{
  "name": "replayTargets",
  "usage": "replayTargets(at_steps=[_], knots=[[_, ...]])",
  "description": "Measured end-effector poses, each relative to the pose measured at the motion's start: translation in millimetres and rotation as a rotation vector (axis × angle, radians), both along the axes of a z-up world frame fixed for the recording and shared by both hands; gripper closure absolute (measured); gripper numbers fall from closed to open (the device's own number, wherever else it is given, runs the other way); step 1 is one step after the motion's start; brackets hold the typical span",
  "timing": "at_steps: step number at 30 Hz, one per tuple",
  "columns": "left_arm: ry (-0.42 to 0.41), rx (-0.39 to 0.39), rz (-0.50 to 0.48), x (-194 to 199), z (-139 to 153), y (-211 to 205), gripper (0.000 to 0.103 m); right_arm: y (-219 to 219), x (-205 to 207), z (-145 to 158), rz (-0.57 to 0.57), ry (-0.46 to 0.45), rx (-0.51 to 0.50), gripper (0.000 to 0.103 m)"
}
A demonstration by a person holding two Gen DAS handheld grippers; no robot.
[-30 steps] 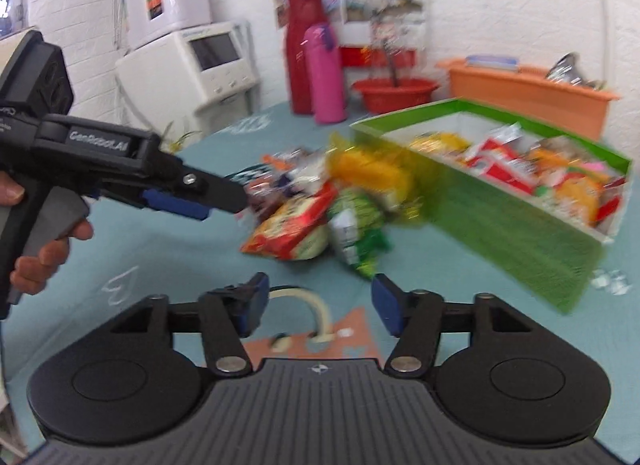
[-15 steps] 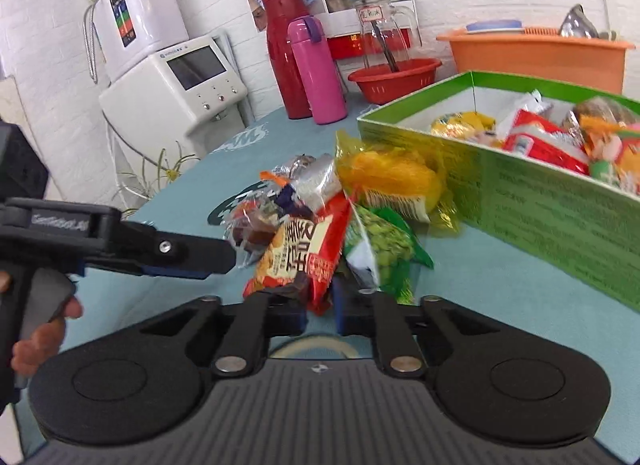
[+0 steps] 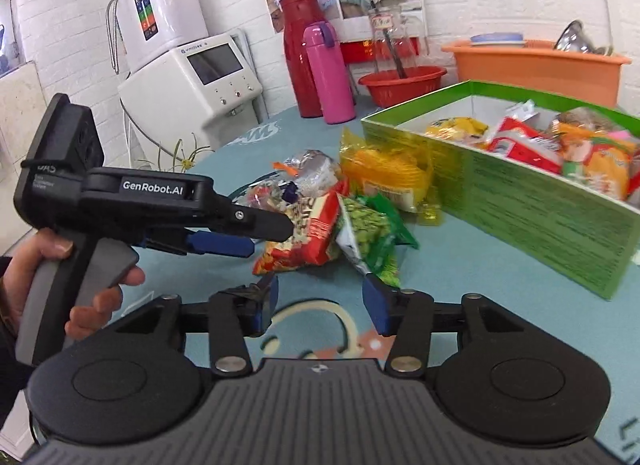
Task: Organize snacks
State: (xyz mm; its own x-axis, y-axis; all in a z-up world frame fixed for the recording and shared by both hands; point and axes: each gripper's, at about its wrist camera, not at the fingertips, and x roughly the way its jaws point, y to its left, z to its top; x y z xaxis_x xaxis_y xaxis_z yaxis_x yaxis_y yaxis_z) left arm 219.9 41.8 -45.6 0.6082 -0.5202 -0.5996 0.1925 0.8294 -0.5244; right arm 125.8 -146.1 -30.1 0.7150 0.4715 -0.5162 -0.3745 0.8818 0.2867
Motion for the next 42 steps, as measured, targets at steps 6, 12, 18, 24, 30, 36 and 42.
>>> replayTargets(at_steps=[6, 12, 18, 24, 30, 36, 42], knots=[[-0.009, 0.015, -0.002, 16, -4, 3, 0.003, 16, 32, -6, -0.058, 0.010, 0.025, 0.023], [-0.011, -0.039, -0.028, 26, -9, 5, 0.018, 13, 48, -12, -0.074, 0.030, 0.025, 0.039], [-0.013, -0.053, -0.067, 17, -8, -5, 0.046, 12, 38, -15, -0.056, 0.030, 0.016, 0.052], [-0.058, -0.032, -0.097, -5, 16, -20, 0.050, 1, 12, 2, -0.069, 0.001, 0.019, 0.053], [-0.184, -0.032, -0.138, -2, 68, -41, 0.052, -23, 5, 43, -0.104, -0.141, 0.053, 0.053], [-0.244, 0.003, -0.175, 37, 91, -79, 0.052, -48, 32, 63, -0.202, -0.199, 0.062, 0.053], [-0.237, 0.000, -0.201, 84, 89, -102, 0.052, -74, 68, 60, -0.251, -0.188, 0.082, 0.054]])
